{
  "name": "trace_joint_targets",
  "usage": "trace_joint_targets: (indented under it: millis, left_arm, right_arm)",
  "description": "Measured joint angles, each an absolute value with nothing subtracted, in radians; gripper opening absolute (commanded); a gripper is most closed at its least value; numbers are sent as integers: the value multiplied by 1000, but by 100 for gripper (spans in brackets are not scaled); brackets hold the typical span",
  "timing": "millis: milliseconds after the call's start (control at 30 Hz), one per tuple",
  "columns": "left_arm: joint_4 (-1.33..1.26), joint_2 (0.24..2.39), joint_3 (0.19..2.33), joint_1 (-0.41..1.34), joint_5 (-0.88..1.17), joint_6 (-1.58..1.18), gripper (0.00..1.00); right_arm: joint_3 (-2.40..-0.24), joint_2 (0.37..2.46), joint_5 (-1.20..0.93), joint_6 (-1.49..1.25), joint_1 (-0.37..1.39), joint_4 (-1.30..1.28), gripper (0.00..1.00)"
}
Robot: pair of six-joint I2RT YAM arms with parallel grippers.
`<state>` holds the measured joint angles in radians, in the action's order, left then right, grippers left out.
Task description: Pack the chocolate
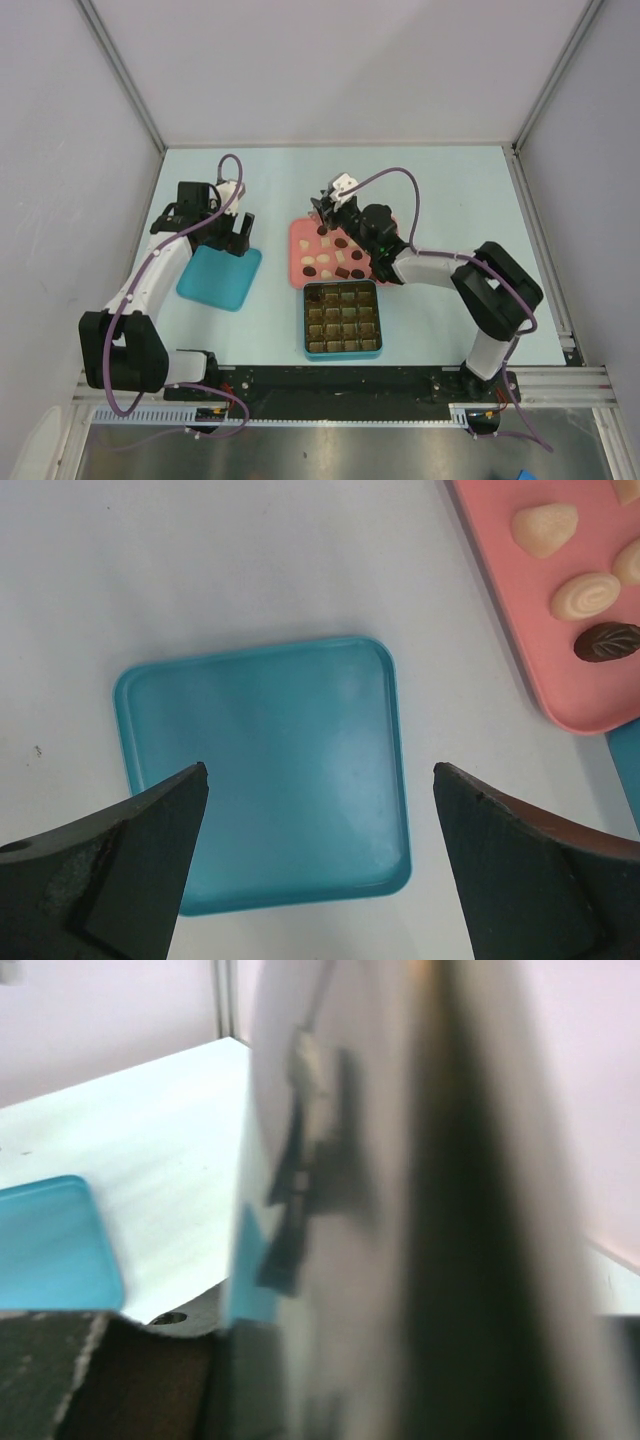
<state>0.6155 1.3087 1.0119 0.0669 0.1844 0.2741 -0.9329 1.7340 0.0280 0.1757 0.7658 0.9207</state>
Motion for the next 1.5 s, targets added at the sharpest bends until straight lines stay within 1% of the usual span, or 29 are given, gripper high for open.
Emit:
trace_joint_targets:
  millis: [267, 500, 867, 1267, 1500]
  left_arm:
    - [616, 1309, 1012, 67, 181, 282, 100]
    - [616, 1309, 1018, 67, 178, 289, 100]
    - [616, 1309, 1021, 67, 167, 290, 100]
    - [616, 1309, 1021, 67, 159, 297, 100]
    - [616, 1309, 1021, 67, 159, 297, 100]
  right_arm:
    - [-966, 1827, 16, 172, 727, 944, 47]
    - [-973, 1848, 12, 165, 724, 957, 48]
    - [-978, 1903, 10, 149, 719, 963, 47]
    - [-979, 1913, 10, 130, 713, 959, 46]
    - [-982, 1921, 3, 118, 712, 944, 43]
